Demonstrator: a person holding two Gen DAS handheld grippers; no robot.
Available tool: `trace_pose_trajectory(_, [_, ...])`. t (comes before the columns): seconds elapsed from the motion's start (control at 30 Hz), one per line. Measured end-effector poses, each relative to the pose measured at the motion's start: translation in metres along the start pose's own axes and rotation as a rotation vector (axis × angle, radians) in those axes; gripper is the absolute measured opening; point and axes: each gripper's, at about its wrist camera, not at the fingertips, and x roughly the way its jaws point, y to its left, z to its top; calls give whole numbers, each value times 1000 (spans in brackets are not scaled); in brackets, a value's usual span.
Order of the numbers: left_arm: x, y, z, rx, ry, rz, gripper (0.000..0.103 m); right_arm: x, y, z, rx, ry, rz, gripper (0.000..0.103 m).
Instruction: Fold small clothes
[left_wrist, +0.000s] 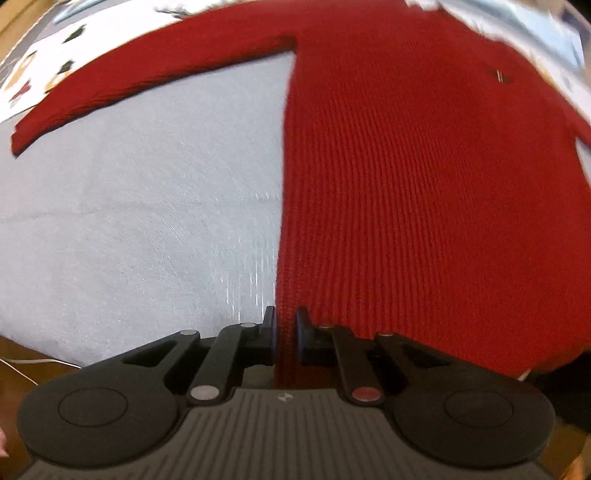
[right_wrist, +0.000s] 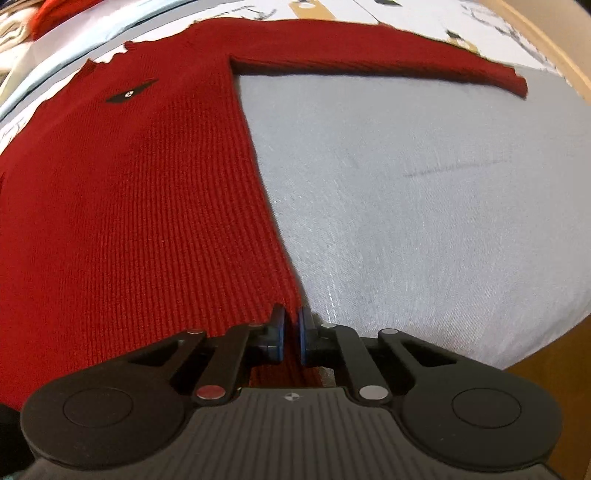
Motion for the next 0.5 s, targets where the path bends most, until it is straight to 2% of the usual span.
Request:
trace_pose_trajectory(0.1, [-3,-3,2,-14,-25,21,12,6,3,2,-28,17,-16,8])
trace_pose_trajectory(0.17, [-16,-4,5,-26,-101,24,12,0,2,2,-11,6,-18,8])
trace_pose_trajectory(0.2, [-22,-5,7,-22,-139,10,12,-4,3,2,-1,-8,-17,8])
trace_pose_trajectory(0.27, [-25,-7,9,-30,-159,-42,12,-14,5,3,-9,-64,-6,9])
trace_pose_trajectory(0.37, [-8,-10,11,-32,-73,-89,16,-15,8,1,-46,-92,-8,10])
trace_pose_trajectory(0.4, [-1,-13,11,-19,-34,-85,23,-15,7,-3,-50,-63,-2,10])
trace_pose_trajectory(0.43, [6,-16,10,2,7,-65,24,-8,7,-6,-54,-17,-4,11])
trace_pose_trajectory(0.47, [9,-18,7,27,25,-46,24,-5,6,-10,-63,15,-33,11])
trace_pose_trajectory(0.5, [8,-21,7,39,16,-39,25,-7,7,-13,-73,12,-53,11])
